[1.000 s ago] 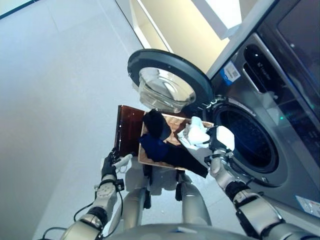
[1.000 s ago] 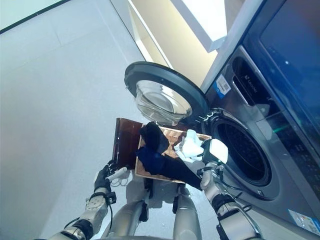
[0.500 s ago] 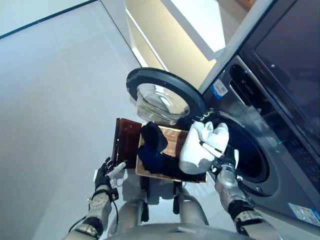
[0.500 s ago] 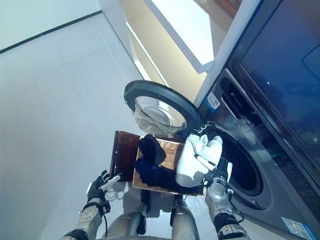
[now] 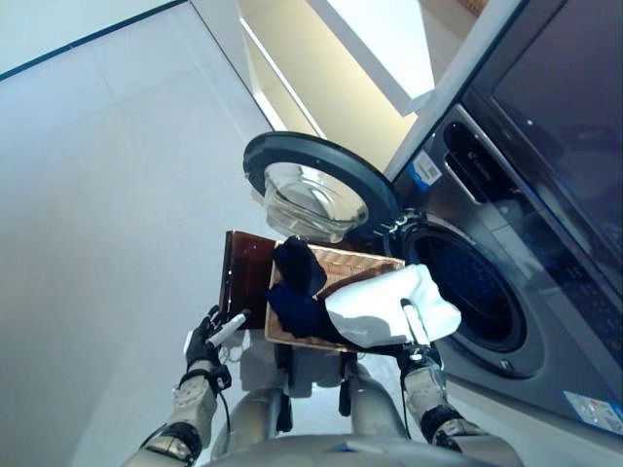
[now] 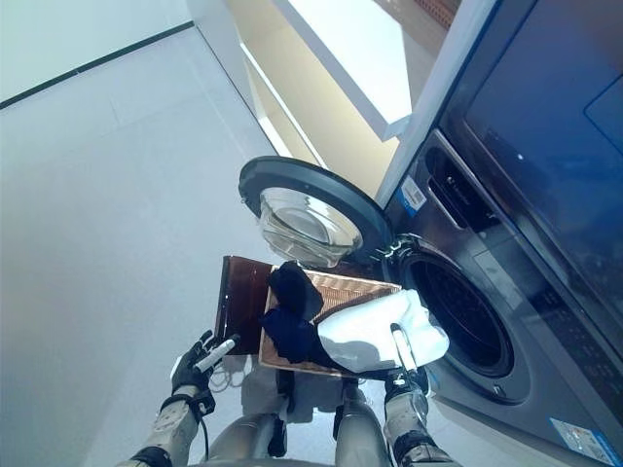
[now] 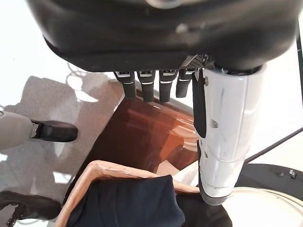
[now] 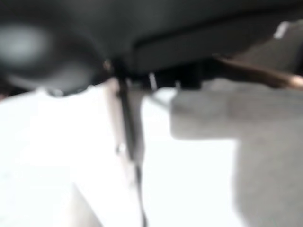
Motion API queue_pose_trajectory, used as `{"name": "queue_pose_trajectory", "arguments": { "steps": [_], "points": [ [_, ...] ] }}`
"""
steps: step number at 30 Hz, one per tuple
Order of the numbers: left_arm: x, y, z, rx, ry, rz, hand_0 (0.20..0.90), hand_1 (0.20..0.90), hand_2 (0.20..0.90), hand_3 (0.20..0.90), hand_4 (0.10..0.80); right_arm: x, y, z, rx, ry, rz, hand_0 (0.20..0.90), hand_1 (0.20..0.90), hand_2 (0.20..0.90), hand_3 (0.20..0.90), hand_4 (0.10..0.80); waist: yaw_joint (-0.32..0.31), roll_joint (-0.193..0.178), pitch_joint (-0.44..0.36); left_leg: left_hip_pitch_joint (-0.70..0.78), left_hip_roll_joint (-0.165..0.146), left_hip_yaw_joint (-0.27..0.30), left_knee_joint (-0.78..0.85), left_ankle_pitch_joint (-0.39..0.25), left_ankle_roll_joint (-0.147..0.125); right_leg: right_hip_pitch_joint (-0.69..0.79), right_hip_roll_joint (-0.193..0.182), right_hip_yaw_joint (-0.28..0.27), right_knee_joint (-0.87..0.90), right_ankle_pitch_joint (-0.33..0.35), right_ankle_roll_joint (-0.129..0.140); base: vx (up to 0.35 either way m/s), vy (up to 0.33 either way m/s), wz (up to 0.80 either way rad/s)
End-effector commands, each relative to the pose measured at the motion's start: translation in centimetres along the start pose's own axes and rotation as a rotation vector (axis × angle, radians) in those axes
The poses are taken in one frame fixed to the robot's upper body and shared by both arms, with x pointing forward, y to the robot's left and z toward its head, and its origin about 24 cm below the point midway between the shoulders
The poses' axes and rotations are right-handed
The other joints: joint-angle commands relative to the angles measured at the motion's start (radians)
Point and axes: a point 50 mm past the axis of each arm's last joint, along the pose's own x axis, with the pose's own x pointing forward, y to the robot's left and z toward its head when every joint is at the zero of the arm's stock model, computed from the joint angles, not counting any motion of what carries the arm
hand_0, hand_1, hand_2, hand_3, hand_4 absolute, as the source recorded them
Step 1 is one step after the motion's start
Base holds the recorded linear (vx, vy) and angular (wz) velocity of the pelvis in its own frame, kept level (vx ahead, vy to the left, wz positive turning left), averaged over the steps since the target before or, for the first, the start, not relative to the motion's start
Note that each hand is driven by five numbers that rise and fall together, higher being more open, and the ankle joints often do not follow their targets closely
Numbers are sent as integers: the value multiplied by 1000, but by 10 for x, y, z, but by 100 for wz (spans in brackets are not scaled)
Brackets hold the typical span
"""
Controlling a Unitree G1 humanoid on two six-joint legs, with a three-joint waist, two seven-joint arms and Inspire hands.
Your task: Pick up the clothes and place them into the washing machine
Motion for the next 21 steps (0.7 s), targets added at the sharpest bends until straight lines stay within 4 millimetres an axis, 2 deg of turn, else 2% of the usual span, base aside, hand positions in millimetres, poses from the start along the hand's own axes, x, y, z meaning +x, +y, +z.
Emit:
{"name": "queue_pose_trajectory", "arguments": {
  "steps": [1, 4, 11, 12, 13, 15, 17, 19, 20, 21],
  "points": [
    [9, -12, 21, -78, -84, 2, 900, 900, 900, 900, 800, 5, 27, 25, 177, -133, 70, 200, 200, 200, 200, 300, 15, 8, 7, -64, -28, -19, 105, -85, -57, -2, -3, 6, -1, -6, -6, 0, 0, 0],
    [9, -20, 23, -89, -97, -13, 900, 900, 900, 900, 800, 6, 35, 28, 303, -159, 39, 200, 200, 200, 200, 300, 15, 24, 17, -70, -29, -17, 105, -88, -57, -10, -1, 11, 1, -8, -7, 0, 0, 0],
    [8, -29, 24, -84, -103, -40, 900, 900, 900, 900, 800, 9, 52, 49, 377, -229, 21, 200, 200, 200, 200, 300, 20, 45, 32, -98, -33, -11, 108, -79, -56, -41, -5, 18, 10, -3, -10, 0, 0, 0],
    [7, -33, 24, -90, -107, -53, 900, 900, 900, 900, 800, 10, 59, 59, 436, -263, 14, 200, 200, 200, 200, 300, 22, 55, 39, -99, -34, -11, 109, -84, -57, -42, -5, 20, 12, -9, -10, 0, 0, 0],
    [7, -33, 24, -90, -108, -54, 900, 900, 900, 900, 800, 10, 59, 60, 437, -263, 14, 200, 200, 200, 200, 300, 22, 55, 39, -103, -35, -11, 109, -79, -56, -45, -6, 20, 11, -4, -11, 0, 0, 0],
    [7, -32, 22, -76, -100, -55, 900, 900, 900, 900, 800, 12, 66, 76, 448, -302, 9, 200, 200, 200, 200, 300, 27, 63, 41, -108, -34, -10, 108, -82, -57, -52, -5, 22, 11, -8, -11, 0, 0, 0],
    [7, -32, 22, -76, -103, -58, 900, 900, 900, 900, 800, 12, 70, 85, 440, -321, 17, 200, 200, 200, 200, 300, 29, 66, 41, -114, -35, -9, 106, -76, -57, -59, -6, 21, 9, -2, -11, 0, 0, 0],
    [6, -30, 21, -65, -98, -63, 900, 900, 900, 900, 800, 12, 75, 107, 488, -378, 15, 200, 200, 200, 200, 300, 33, 73, 41, -118, -35, -12, 104, -80, -58, -63, -5, 23, 9, -7, -11, 23, -9, 0],
    [6, -31, 21, -66, -99, -64, 900, 900, 900, 900, 800, 12, 76, 108, 489, -379, 16, 200, 200, 200, 200, 300, 34, 73, 41, -123, -36, -12, 104, -75, -58, -67, -6, 23, 9, -3, -12, 21, -12, 4],
    [5, -29, 20, -63, -98, -63, 900, 900, 900, 900, 800, 12, 79, 125, 526, -423, 1, 200, 200, 200, 200, 300, 38, 81, 39, -125, -36, -12, 103, -78, -59, -72, -6, 25, 11, -8, -11, 2, -7, 5]
  ]
}}
